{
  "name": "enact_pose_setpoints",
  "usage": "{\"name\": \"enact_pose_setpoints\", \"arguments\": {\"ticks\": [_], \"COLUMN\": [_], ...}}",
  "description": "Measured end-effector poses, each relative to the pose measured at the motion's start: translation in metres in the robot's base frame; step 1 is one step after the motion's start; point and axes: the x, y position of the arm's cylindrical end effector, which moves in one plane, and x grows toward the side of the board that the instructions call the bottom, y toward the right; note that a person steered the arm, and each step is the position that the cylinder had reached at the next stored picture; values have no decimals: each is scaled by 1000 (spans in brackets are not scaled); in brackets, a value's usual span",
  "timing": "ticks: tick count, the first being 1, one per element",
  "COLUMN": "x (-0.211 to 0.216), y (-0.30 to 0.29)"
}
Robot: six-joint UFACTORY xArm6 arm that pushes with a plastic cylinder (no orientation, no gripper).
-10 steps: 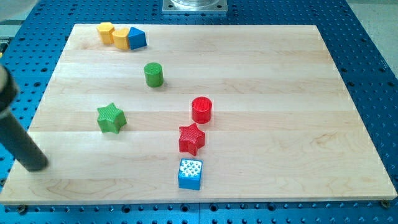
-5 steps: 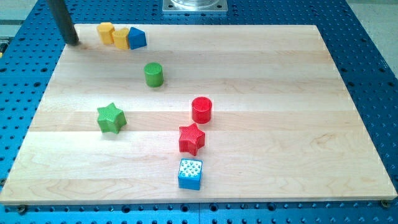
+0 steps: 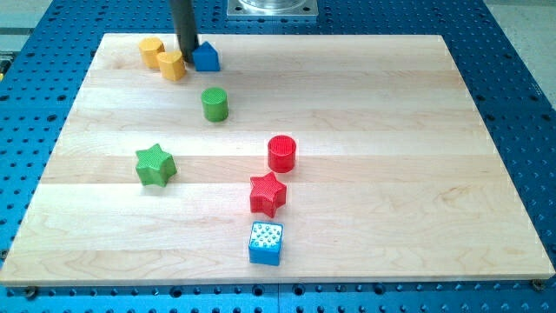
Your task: Move the triangle top to the red circle
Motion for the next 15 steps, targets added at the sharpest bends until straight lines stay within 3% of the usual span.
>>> {"name": "enact_pose_setpoints", "arguments": {"ticks": [1,3,5,6,8,9,12,14,15], "x": [27,124,81,48,74,113,119,130,130], "y": [45,103,34,86,143,141,146,201,176]}}
